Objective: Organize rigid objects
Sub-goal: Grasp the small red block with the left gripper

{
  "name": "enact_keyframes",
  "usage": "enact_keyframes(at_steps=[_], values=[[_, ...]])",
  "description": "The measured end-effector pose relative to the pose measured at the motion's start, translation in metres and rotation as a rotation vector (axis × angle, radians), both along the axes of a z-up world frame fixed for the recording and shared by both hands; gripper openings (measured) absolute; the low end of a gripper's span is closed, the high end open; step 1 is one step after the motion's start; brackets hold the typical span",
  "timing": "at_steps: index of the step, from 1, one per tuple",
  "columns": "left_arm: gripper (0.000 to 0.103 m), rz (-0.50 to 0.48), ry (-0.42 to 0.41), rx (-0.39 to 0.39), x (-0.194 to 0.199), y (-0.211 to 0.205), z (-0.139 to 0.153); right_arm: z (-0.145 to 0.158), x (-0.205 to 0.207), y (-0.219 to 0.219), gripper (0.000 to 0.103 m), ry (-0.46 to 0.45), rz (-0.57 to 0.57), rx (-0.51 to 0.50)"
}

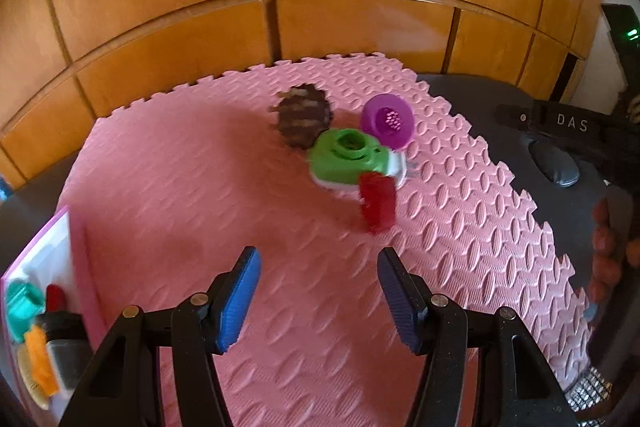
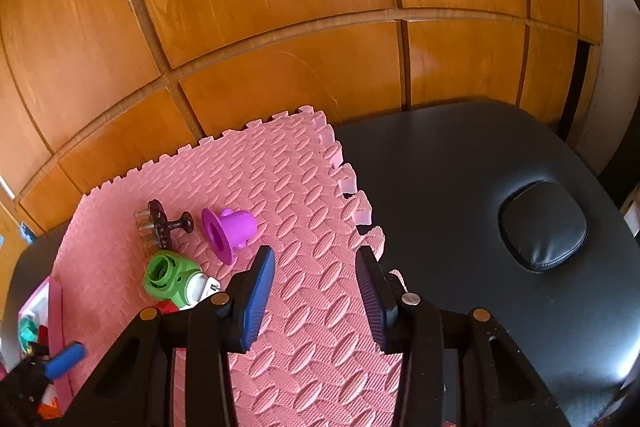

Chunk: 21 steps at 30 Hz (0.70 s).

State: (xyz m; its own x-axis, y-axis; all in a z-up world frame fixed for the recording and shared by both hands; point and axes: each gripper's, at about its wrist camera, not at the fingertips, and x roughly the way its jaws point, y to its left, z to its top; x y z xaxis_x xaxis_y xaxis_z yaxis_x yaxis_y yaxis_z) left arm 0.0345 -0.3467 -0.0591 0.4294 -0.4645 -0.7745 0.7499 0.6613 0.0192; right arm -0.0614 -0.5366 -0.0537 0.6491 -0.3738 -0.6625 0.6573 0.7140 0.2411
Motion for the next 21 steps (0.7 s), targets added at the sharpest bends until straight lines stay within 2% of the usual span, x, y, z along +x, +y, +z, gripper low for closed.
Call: enact_keyframes(at_steps=[4,5,6,7,11,12,13,15,16,21], values=[[0.062,-0.015,0.036,-0.024,0.005,-0.018,-0.003,-0.001,0.0,-0.001,0.042,-0.002,0.005,0.022],[0.065,-0.02,0.043,-0.032,0.006,-0.023,-0.003,-0.002,0.001,-0.001,0.042,-0.003,0.006,0.025],[0.072,-0.024,0.044,-0.035,0.008,-0.028,-0.004,-0.002,0.001,-0.001,0.042,-0.002,0.007,0.025],[0.073,-0.022,0.042,-0.034,0.01,-0.032,-0.006,-0.002,0.001,-0.001,0.042,-0.001,0.009,0.025],[0.071,-0.013,0.074,-0.02,0.021,-0.051,-0.018,-0.002,0.003,0.0,0.042,0.002,0.015,0.023],[0.059,-0.011,0.09,-0.015,0.026,-0.056,-0.023,-0.002,0.003,0.0,0.042,0.004,0.016,0.023],[0.04,-0.007,0.105,-0.004,0.029,-0.06,-0.028,-0.003,0.004,0.0,0.042,0.006,0.019,0.024],[0.02,0.008,0.166,-0.007,0.038,-0.06,-0.036,-0.003,0.004,0.001,0.042,0.01,0.022,0.019],[0.015,0.014,0.165,-0.021,0.038,-0.057,-0.036,-0.004,0.005,0.001,0.042,0.014,0.022,0.014],[0.015,0.036,0.153,-0.034,0.031,-0.029,-0.036,-0.005,0.007,0.002,0.042,0.02,0.037,0.008]])
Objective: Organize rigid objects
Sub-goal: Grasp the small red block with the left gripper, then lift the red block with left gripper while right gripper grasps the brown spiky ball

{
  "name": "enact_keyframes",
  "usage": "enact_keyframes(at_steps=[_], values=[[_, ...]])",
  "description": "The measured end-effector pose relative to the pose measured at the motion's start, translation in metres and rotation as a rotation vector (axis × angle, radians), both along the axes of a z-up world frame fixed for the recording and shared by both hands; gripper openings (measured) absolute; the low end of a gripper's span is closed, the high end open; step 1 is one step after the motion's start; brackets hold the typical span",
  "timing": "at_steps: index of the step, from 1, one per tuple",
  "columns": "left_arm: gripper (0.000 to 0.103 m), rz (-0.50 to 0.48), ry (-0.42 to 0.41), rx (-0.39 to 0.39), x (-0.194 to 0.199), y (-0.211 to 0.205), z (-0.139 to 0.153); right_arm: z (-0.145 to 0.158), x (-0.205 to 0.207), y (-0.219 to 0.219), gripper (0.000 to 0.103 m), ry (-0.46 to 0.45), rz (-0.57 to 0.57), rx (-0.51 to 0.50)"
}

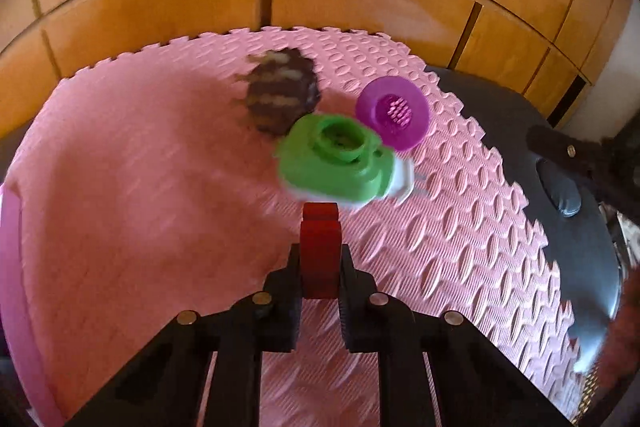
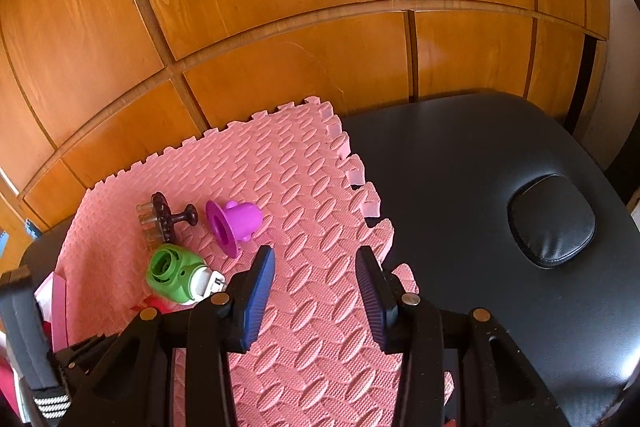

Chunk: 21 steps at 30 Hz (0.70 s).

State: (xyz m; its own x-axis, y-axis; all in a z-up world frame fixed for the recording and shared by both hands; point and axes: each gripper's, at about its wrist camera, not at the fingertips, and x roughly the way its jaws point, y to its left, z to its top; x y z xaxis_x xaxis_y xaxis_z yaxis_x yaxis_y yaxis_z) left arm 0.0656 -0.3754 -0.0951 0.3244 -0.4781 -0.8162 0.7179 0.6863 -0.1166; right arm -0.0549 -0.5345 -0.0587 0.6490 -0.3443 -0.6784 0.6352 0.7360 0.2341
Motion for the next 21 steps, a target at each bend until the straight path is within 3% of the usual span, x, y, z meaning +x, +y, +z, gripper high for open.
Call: enact_keyframes(at_steps=[10,15,21], values=[[0.015,-0.003,-0.038,0.023,-0.035,0.059,-0.003,-0.007,0.014,0.018,0.042,0.045,0.099,-0.03],[0.015,-0.029,-0.113,0.023,-0.051,0.081,-0.006,-0.005,0.019,0.032,0.042,0.033,0.171,-0.059],[0.015,-0.02,-0.134,-0.013,-0.053,0.086,-0.008,-0.002,0.028,0.051,0.042,-0.005,0.264,-0.061]])
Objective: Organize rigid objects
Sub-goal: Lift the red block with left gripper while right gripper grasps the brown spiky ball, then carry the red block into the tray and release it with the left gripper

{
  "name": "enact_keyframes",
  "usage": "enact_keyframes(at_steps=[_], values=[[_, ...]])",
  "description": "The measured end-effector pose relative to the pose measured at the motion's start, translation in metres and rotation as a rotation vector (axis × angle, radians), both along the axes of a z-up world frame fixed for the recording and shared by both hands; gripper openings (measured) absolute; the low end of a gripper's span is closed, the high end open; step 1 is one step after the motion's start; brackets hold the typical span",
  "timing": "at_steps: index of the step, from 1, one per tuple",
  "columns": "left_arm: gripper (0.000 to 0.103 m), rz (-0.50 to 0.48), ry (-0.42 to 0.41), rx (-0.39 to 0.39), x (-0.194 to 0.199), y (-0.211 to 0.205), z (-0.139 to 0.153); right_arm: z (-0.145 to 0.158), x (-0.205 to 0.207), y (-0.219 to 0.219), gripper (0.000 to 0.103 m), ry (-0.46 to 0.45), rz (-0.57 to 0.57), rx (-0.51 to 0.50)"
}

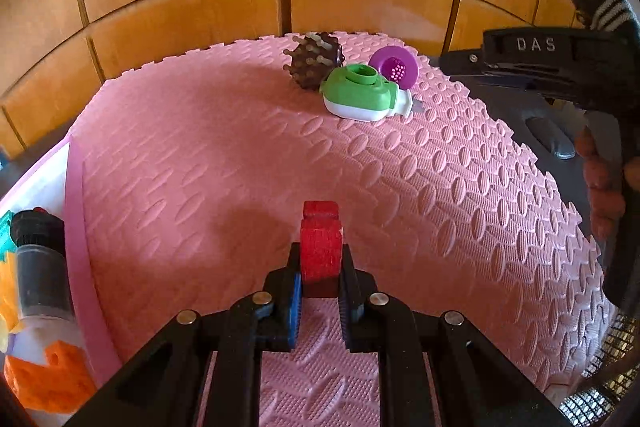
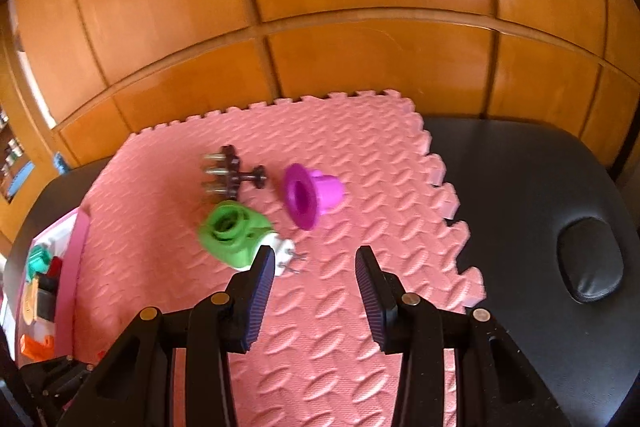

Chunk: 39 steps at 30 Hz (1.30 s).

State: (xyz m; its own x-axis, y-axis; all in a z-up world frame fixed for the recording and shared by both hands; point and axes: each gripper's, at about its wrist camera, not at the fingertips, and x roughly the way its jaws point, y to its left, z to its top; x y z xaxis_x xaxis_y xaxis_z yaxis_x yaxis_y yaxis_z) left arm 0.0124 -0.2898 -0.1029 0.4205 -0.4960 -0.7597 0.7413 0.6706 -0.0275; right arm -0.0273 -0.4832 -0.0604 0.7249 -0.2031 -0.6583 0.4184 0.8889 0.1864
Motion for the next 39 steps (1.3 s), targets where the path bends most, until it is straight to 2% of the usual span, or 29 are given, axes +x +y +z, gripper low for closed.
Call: enact_keyframes(at_steps=[6,8,10,14,18,20,21,22,23,30,35,39], values=[[0.015,0.004,-0.017,-0.026,-0.002,0.002,-0.001,0.014,0.036,0.02,0.043,0.01,0.11,-0.049],[0.015,0.005,-0.011,-0.035,-0.001,0.004,-0.001,0.017,0.058,0.024,0.061,0.03,0.15,-0.067],[0.015,0.006,-0.01,-0.042,-0.001,0.005,-0.001,0.017,0.081,0.028,0.065,0.059,0.178,-0.097],[0.015,0.008,-0.006,-0.053,0.0,0.005,-0.002,0.008,0.123,0.029,0.065,0.138,0.193,-0.149],[0.015,0.012,0.006,-0.067,0.001,0.006,-0.002,-0.007,0.154,0.026,0.065,0.191,0.209,-0.156],[0.015,0.013,0.012,-0.073,0.002,0.007,-0.003,-0.016,0.166,0.031,0.047,0.229,0.253,-0.166],[0.015,0.014,0.015,-0.077,0.002,0.007,-0.003,-0.015,0.167,0.033,0.047,0.225,0.253,-0.182],[0.015,0.014,0.018,-0.08,0.003,0.008,-0.003,-0.012,0.167,0.038,0.043,0.214,0.258,-0.198],[0.015,0.015,0.019,-0.083,0.003,0.008,-0.003,-0.007,0.165,0.042,0.035,0.186,0.267,-0.204],[0.015,0.016,0.021,-0.088,0.004,0.008,-0.005,0.027,0.132,0.069,0.035,0.1,0.286,-0.258],[0.015,0.024,0.017,-0.087,0.004,0.009,-0.006,0.045,0.081,0.073,0.035,0.04,0.289,-0.196],[0.015,0.03,0.01,-0.082,0.002,0.009,-0.006,0.037,0.041,0.069,0.035,0.049,0.271,-0.115]])
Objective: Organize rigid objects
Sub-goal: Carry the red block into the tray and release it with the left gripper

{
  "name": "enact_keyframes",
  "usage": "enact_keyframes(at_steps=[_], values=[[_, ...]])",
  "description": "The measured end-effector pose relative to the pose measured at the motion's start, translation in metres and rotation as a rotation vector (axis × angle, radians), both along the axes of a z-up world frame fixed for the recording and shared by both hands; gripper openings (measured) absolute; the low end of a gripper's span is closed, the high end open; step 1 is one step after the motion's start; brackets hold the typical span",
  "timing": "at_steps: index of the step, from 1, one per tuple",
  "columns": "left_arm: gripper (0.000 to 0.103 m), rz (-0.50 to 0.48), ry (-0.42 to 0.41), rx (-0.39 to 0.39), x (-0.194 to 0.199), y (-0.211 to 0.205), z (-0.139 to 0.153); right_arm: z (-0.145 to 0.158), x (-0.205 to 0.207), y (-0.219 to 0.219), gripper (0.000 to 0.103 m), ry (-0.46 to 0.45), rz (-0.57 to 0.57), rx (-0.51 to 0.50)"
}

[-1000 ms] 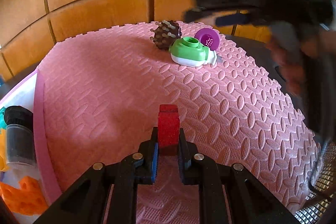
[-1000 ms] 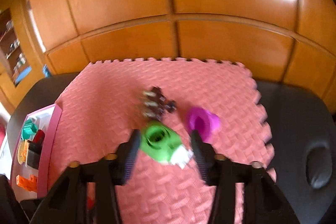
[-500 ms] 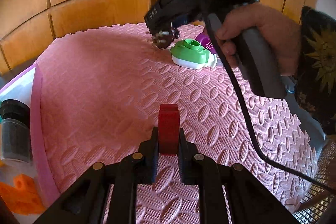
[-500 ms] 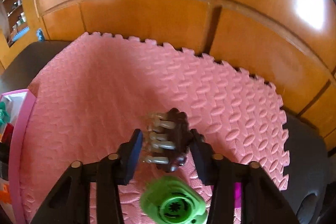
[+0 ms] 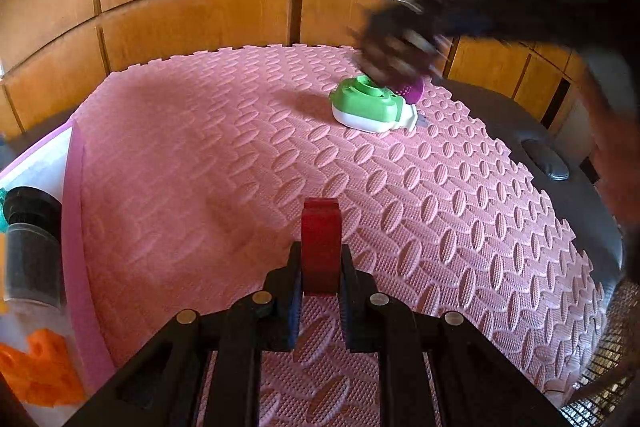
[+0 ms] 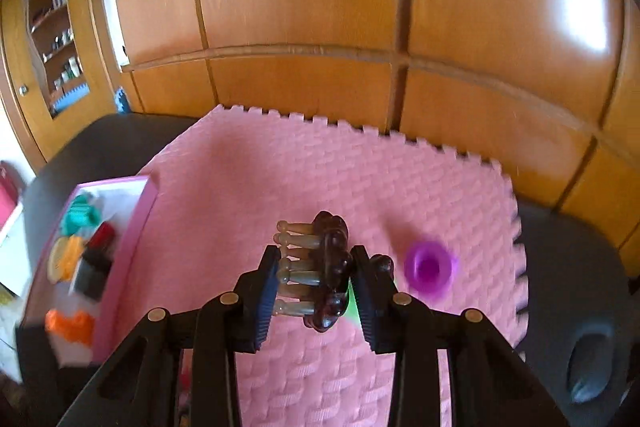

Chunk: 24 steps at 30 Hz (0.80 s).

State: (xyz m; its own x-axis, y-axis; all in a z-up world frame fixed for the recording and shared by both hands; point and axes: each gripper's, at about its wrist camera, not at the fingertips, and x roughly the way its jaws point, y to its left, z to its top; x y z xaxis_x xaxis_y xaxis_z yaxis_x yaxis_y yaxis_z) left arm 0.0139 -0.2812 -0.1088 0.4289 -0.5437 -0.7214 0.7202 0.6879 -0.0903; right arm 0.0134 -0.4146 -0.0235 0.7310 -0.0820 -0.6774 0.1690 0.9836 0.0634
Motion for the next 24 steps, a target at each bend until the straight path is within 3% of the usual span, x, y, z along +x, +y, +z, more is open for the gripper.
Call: enact_keyframes(at_steps=[8,24], values=[[0.015,0.016,0.008,0.05,-0.001,0.002,0.007,-0.056,-0.027,-0.009,0.035,0.1,-0.077,0.042],[0.015,0.098,-0.076,-0.051,-0.014,0.053,0.081,-0.057,-0.029,-0.006,0.035,0.076,-0.07,-0.008]])
